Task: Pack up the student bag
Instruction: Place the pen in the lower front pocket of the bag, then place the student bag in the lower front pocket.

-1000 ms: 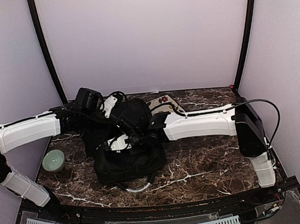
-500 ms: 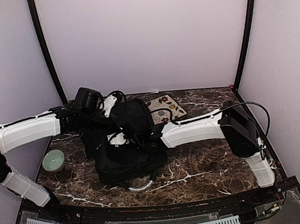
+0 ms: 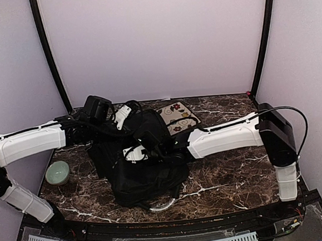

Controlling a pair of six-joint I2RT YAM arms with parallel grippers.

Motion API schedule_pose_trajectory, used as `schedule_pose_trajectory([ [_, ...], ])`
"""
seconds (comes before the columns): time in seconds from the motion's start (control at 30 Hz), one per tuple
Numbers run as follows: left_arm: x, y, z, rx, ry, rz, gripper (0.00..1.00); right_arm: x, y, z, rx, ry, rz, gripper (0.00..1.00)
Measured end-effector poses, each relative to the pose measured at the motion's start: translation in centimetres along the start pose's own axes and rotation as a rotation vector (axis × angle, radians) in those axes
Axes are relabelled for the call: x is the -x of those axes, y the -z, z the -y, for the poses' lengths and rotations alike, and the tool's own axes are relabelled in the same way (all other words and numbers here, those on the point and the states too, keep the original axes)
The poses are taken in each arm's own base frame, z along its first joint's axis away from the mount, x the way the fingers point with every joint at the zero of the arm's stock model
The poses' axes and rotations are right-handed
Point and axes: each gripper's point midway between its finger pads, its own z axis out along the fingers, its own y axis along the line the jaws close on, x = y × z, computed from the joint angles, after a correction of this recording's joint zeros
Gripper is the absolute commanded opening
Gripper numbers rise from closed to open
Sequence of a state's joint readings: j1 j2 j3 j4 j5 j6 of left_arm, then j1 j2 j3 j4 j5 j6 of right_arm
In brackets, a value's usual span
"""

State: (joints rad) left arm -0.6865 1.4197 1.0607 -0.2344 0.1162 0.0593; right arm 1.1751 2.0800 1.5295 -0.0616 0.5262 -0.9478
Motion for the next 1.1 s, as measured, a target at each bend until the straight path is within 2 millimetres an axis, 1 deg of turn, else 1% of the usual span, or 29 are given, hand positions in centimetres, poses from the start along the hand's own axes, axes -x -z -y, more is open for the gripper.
schedule_pose_trajectory([
  [0.1,0.1,0.1,1.0,-0.037,-0.008,0.002,0.00,0.0,1.4,-0.7,0.043,-0.024,0.018,0.63],
  [0.2,0.2,0.2,1.5,-0.061,-0.010,0.006,0.00,-0.2,2.3,-1.0,0.072,-0.046,0.028,0.63],
  [0.27,0.2,0.2,1.8,-0.072,-0.011,0.006,0.00,-0.1,3.0,-1.5,0.107,-0.058,0.048,0.60],
  [0.33,0.1,0.2,1.6,-0.067,-0.008,0.006,0.00,0.1,4.2,-2.1,0.154,-0.063,0.072,0.50],
  [0.4,0.0,0.2,1.2,-0.058,0.000,0.001,0.00,0.3,5.7,-2.6,0.216,-0.063,0.102,0.35],
  [0.43,0.0,0.2,1.1,-0.053,0.002,0.001,0.00,0.6,6.5,-2.9,0.248,-0.064,0.120,0.32],
  [0.5,0.0,0.2,0.8,-0.045,0.005,0.000,0.00,0.9,7.7,-3.4,0.309,-0.069,0.151,0.32],
  [0.53,0.0,0.2,0.8,-0.043,0.005,-0.001,0.00,1.0,8.2,-3.9,0.340,-0.069,0.164,0.34],
  [0.6,0.0,0.2,0.7,-0.040,0.006,-0.001,0.00,1.0,8.7,-4.7,0.390,-0.073,0.170,0.36],
  [0.7,-0.1,0.1,0.6,-0.038,0.007,-0.005,0.00,0.5,9.3,-5.9,0.454,-0.074,0.158,0.36],
  [0.8,-0.4,-0.2,0.7,-0.044,0.015,-0.014,0.00,-0.2,10.5,-6.5,0.495,-0.081,0.150,0.36],
  [0.87,-0.5,-0.6,1.0,-0.060,0.028,-0.023,0.00,-0.8,12.0,-6.5,0.527,-0.091,0.153,0.36],
  [0.97,-0.2,-1.4,2.2,-0.092,0.042,-0.047,0.00,-1.7,14.6,-5.6,0.570,-0.127,0.177,0.36],
  [1.07,-0.3,-2.3,3.5,-0.103,0.041,-0.070,0.00,-3.1,17.0,-3.6,0.574,-0.183,0.201,0.37],
  [1.1,-0.5,-2.7,4.1,-0.106,0.041,-0.080,0.00,-4.0,17.7,-2.7,0.571,-0.213,0.208,0.37],
])
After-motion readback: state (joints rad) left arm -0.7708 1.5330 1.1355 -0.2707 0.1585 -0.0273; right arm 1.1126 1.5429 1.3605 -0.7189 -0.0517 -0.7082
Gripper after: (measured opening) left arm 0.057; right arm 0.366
